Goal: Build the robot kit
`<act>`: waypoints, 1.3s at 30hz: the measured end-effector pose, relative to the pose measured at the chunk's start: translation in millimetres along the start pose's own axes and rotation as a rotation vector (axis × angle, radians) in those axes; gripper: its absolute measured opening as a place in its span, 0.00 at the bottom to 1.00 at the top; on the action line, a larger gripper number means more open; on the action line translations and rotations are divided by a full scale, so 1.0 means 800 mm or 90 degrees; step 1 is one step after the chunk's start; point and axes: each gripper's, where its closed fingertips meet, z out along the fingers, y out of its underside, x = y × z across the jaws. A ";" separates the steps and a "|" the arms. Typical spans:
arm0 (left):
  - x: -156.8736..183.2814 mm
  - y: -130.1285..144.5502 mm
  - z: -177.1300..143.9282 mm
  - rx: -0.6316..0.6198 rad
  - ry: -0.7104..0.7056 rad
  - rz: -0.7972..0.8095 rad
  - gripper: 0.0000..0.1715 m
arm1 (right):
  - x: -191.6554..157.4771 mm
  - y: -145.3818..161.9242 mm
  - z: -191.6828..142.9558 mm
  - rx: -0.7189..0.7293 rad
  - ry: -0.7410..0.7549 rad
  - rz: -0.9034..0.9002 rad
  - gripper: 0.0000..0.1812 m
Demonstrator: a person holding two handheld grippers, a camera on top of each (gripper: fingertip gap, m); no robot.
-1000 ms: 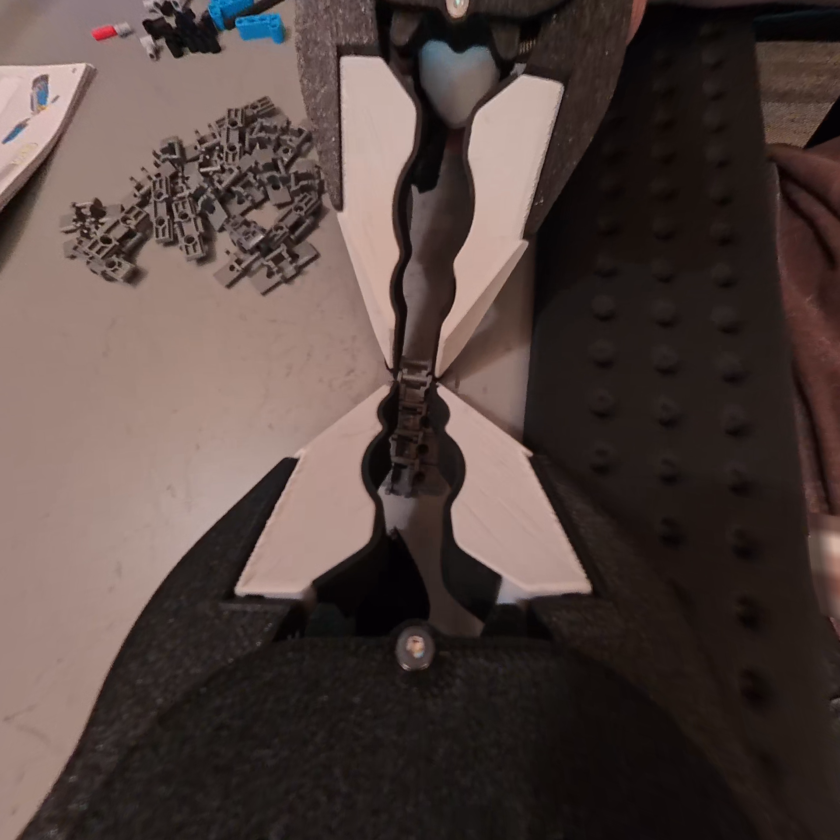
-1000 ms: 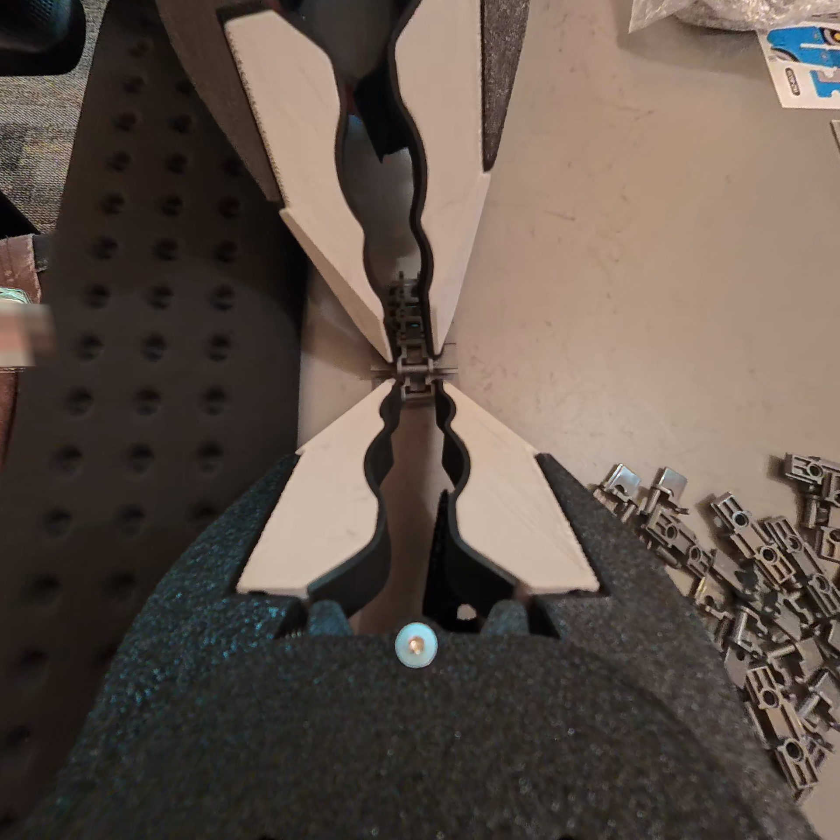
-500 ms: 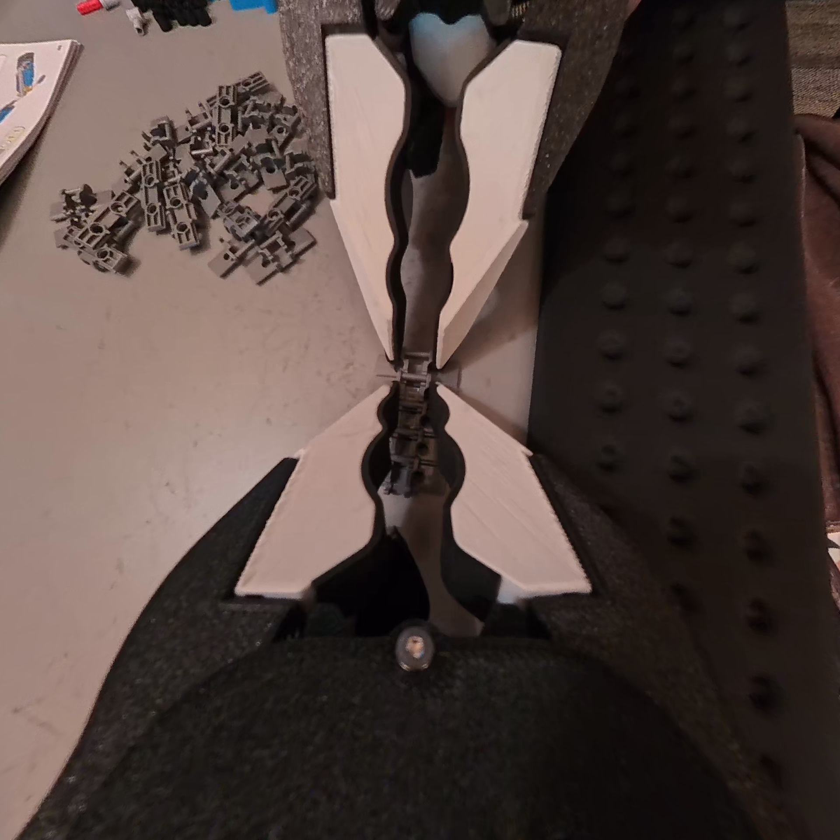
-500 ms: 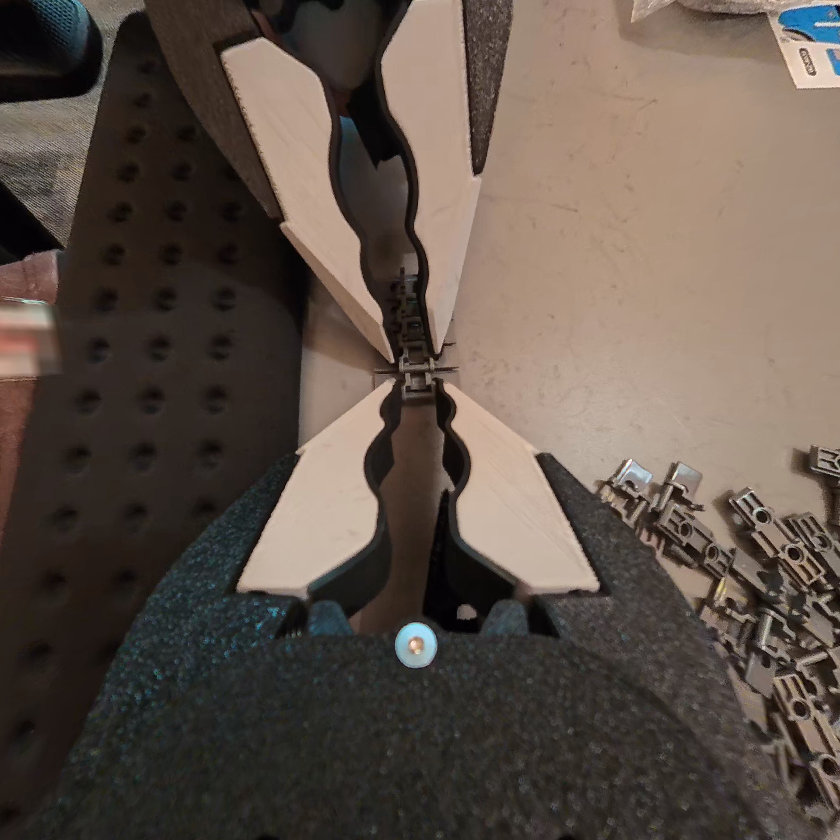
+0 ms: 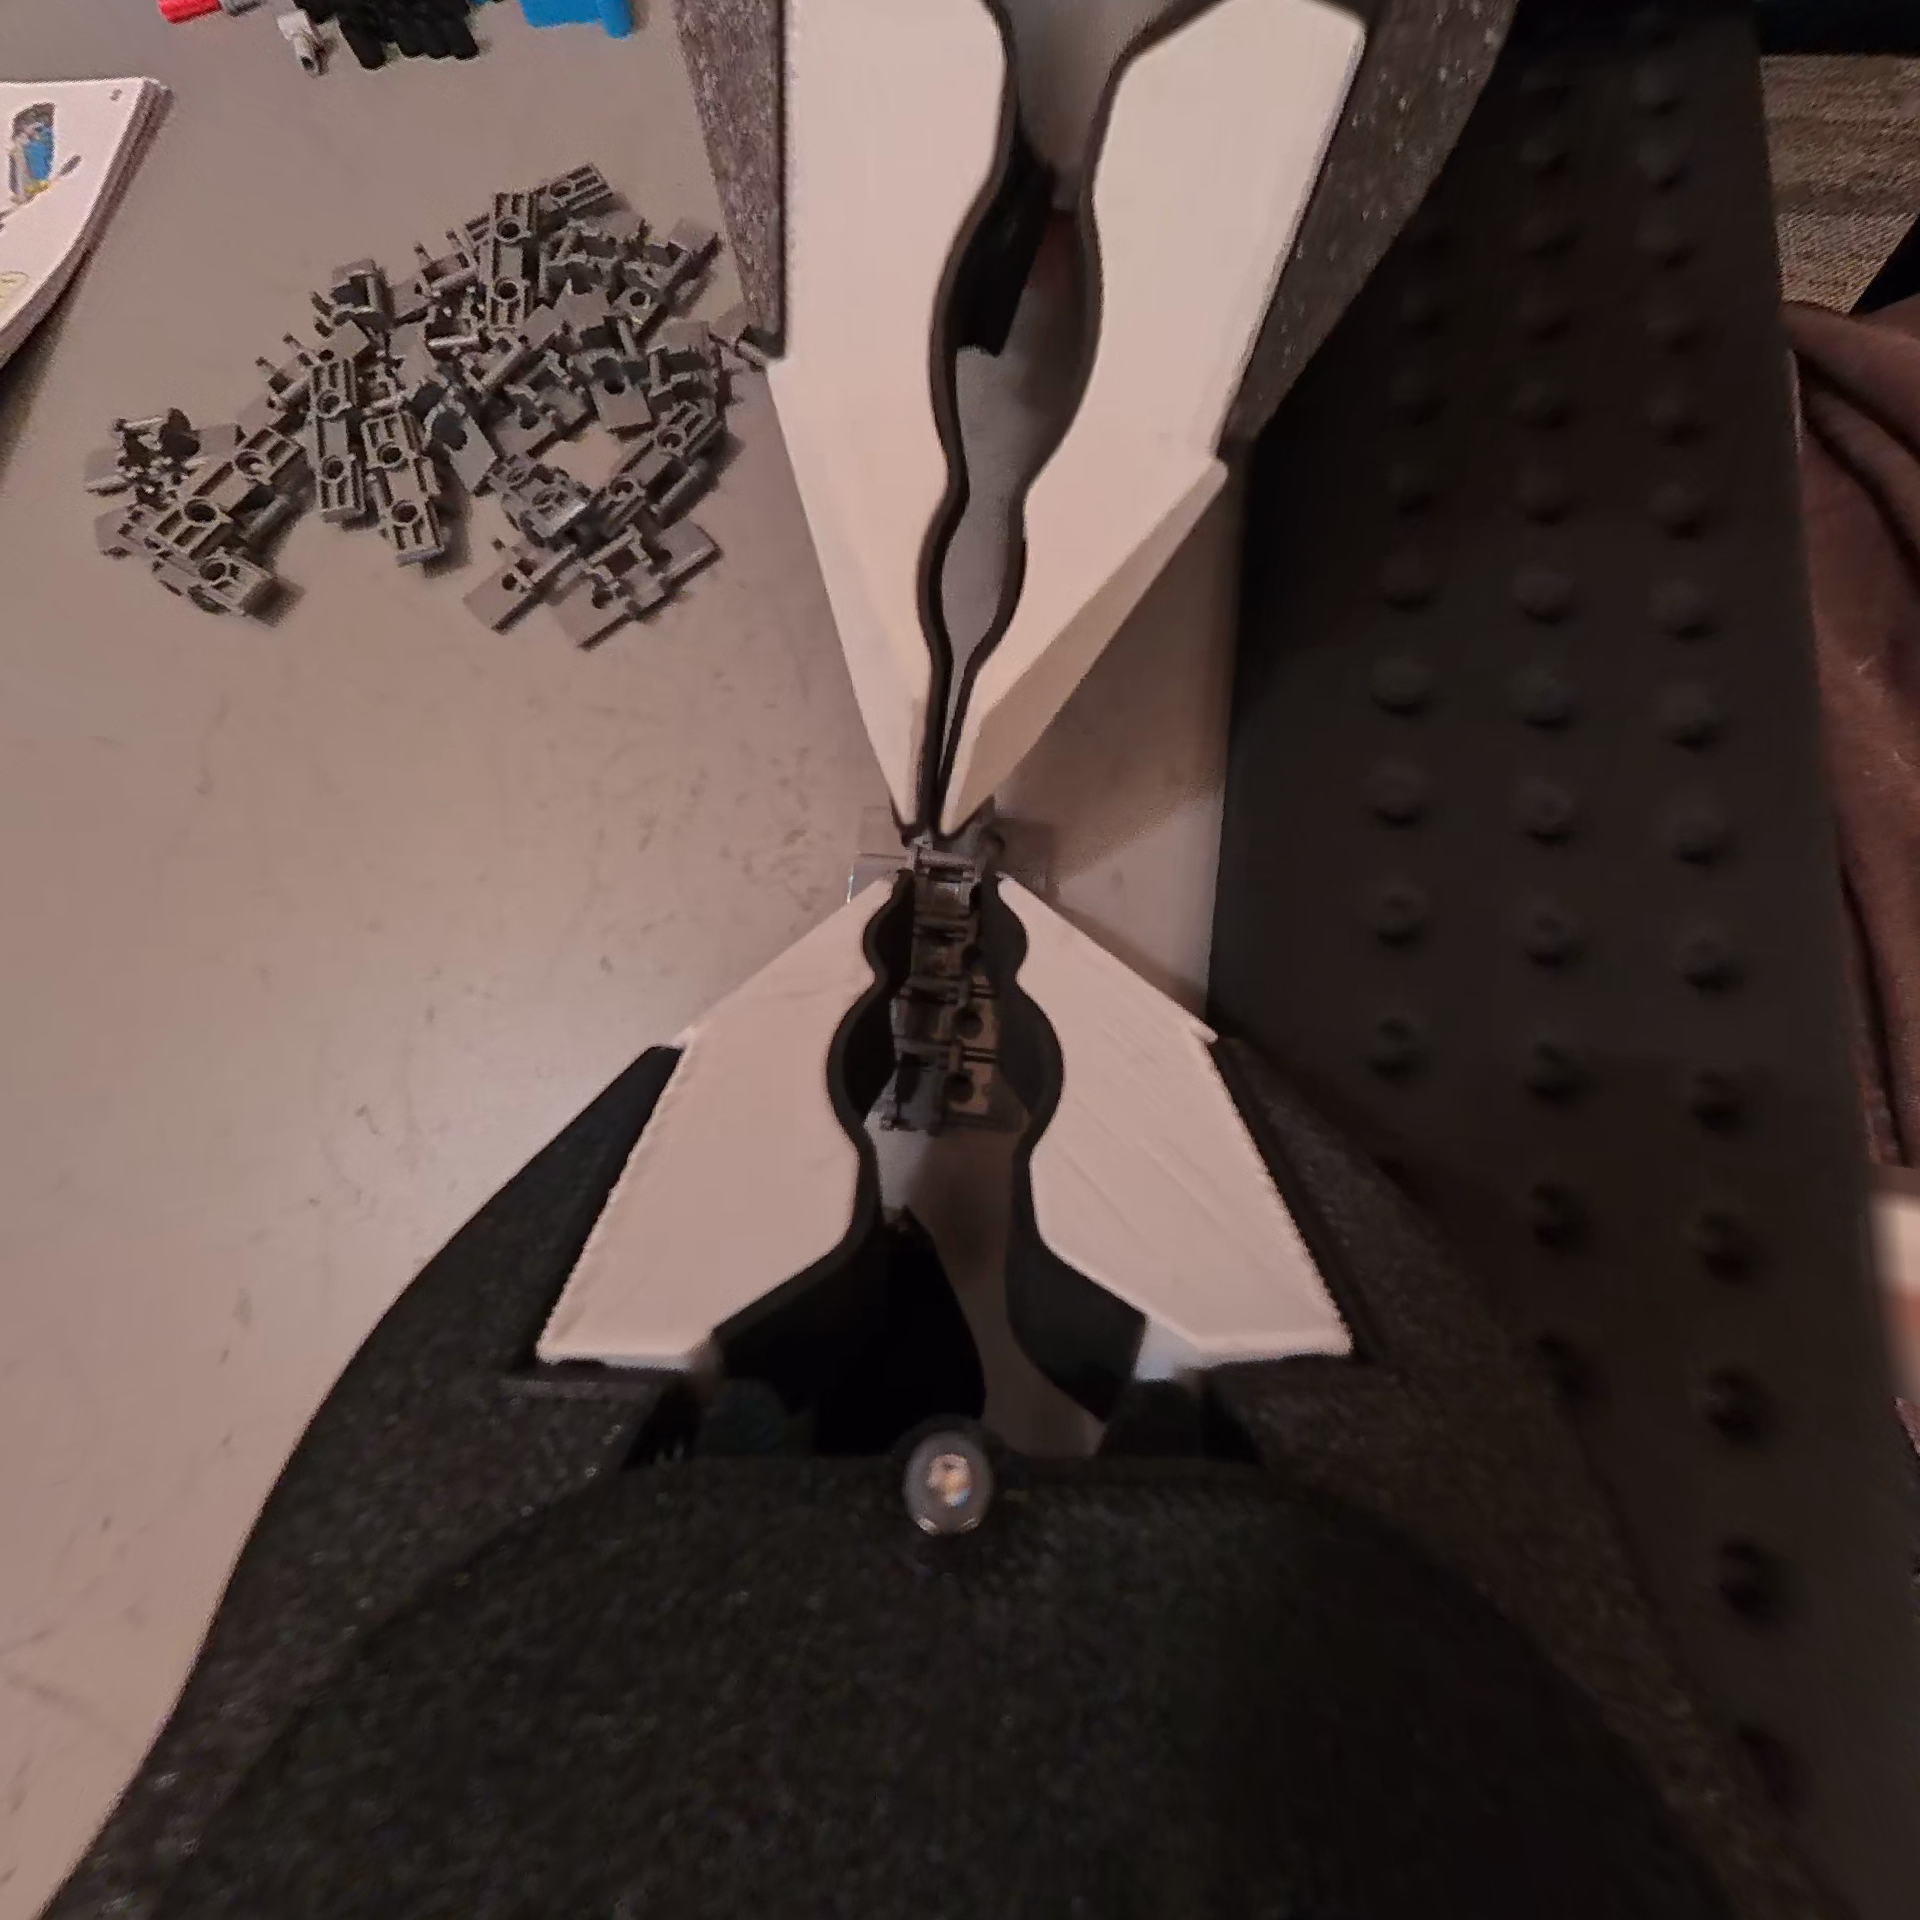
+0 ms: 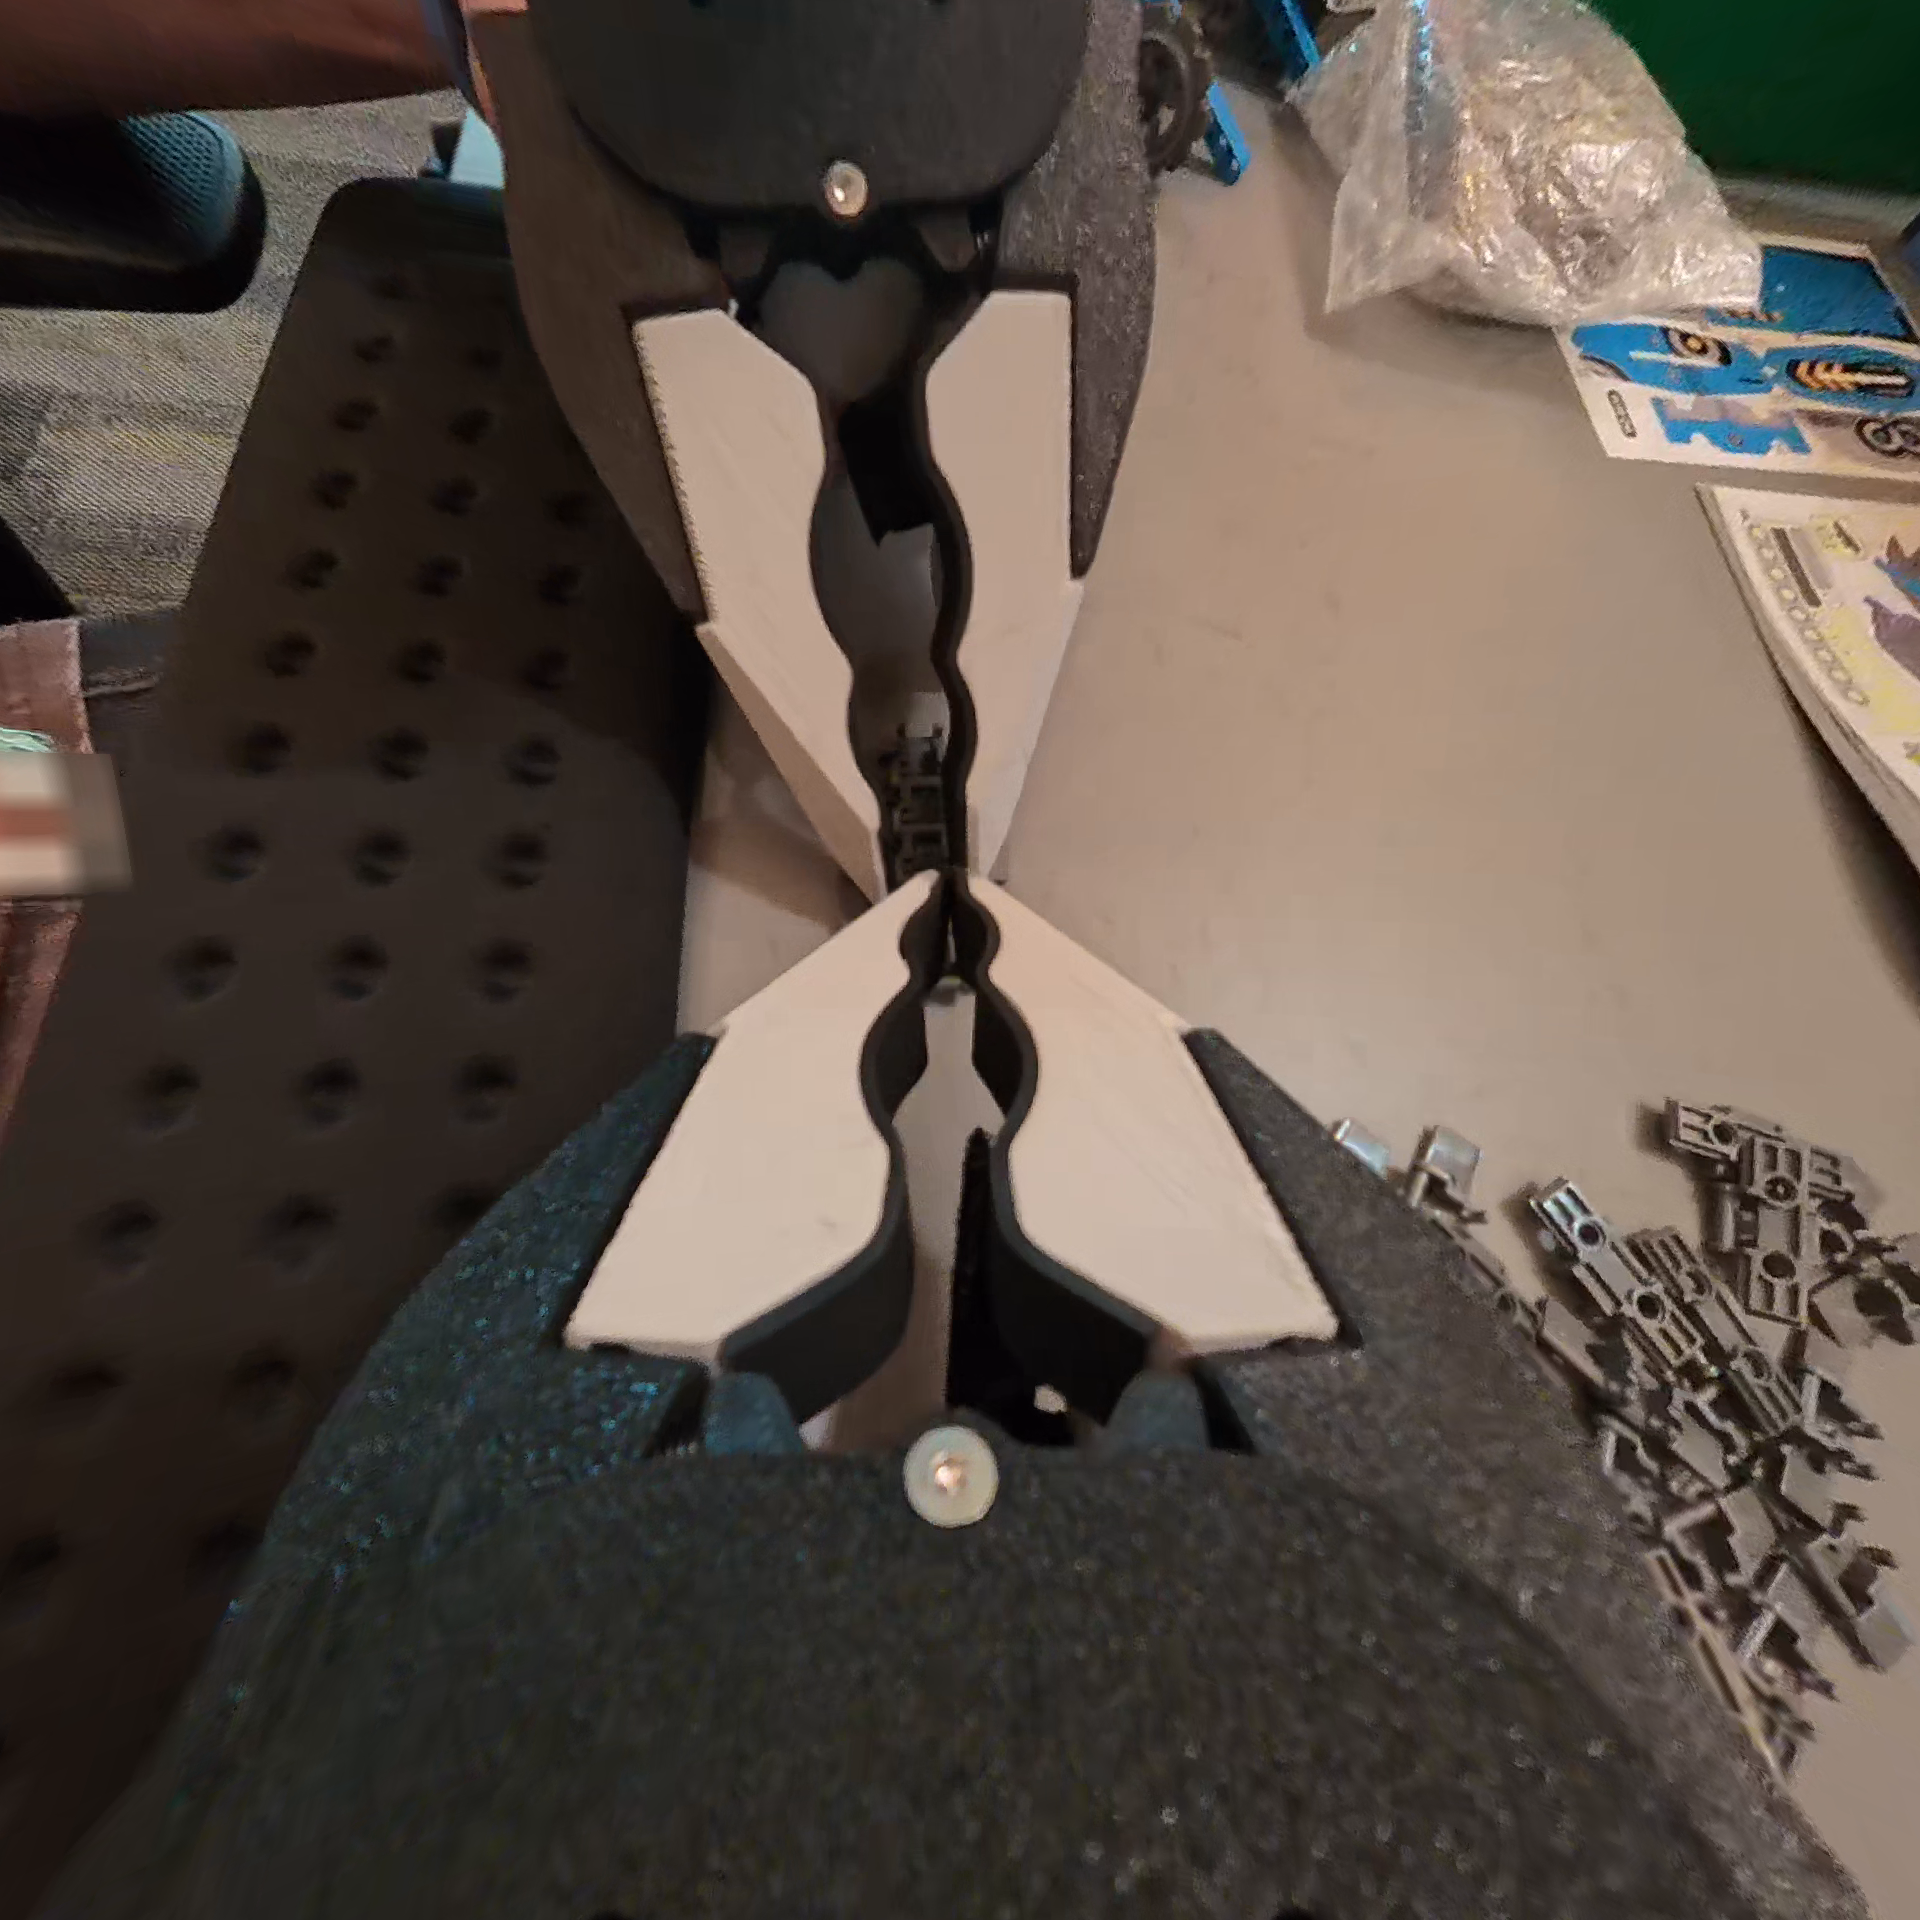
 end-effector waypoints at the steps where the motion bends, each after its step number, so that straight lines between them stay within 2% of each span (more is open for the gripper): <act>1: 0.000 0.000 0.000 0.000 0.000 0.000 0.07 | 0.000 0.000 0.003 -0.005 0.005 -0.006 0.00; 4: 0.000 0.000 0.000 0.001 -0.002 0.000 0.07 | 0.003 0.012 0.014 -0.052 0.013 -0.007 0.00; 8: 0.000 0.000 0.000 0.002 -0.001 -0.001 0.07 | 0.014 -0.026 -0.010 0.028 0.074 -0.036 0.00; 9: 0.000 0.000 0.000 0.003 0.000 -0.001 0.07 | 0.011 -0.024 -0.009 0.025 0.062 -0.029 0.00; 11: -0.001 0.001 -0.001 0.000 0.001 -0.005 0.07 | -0.002 0.020 0.013 -0.080 0.010 -0.018 0.00; 12: -0.001 0.002 -0.001 0.002 0.003 -0.006 0.07 | -0.004 0.015 0.013 -0.046 0.007 -0.014 0.00; 16: -0.003 0.002 -0.001 0.002 -0.006 -0.002 0.07 | -0.003 0.018 0.013 -0.078 0.015 -0.016 0.00; 18: -0.003 0.002 -0.001 0.003 -0.008 -0.001 0.07 | 0.000 0.011 0.009 -0.053 0.027 -0.018 0.00; 21: -0.003 0.002 -0.001 0.004 -0.006 -0.003 0.07 | 0.011 -0.023 -0.013 0.038 0.060 -0.006 0.00; 23: -0.003 0.001 -0.001 0.005 -0.002 -0.006 0.07 | 0.012 -0.034 -0.022 0.067 0.072 -0.010 0.00; 25: -0.003 0.001 -0.001 0.008 0.000 -0.010 0.07 | 0.006 -0.017 -0.009 0.023 0.054 -0.010 0.00; 26: -0.003 0.001 0.000 0.009 0.001 -0.012 0.07 | 0.003 0.007 0.007 -0.040 0.044 -0.016 0.00; 29: -0.003 0.002 0.001 0.007 0.003 -0.017 0.07 | -0.001 0.017 0.017 -0.080 0.035 -0.016 0.00; 32: -0.003 0.002 0.001 0.008 0.005 -0.019 0.07 | -0.002 0.016 0.016 -0.080 0.030 -0.006 0.00; 35: -0.003 0.002 0.001 0.008 0.006 -0.022 0.07 | 0.000 0.014 0.013 -0.058 0.023 -0.001 0.00; 39: -0.004 0.002 0.002 0.009 0.003 -0.020 0.07 | 0.019 -0.030 -0.028 0.093 0.054 0.050 0.00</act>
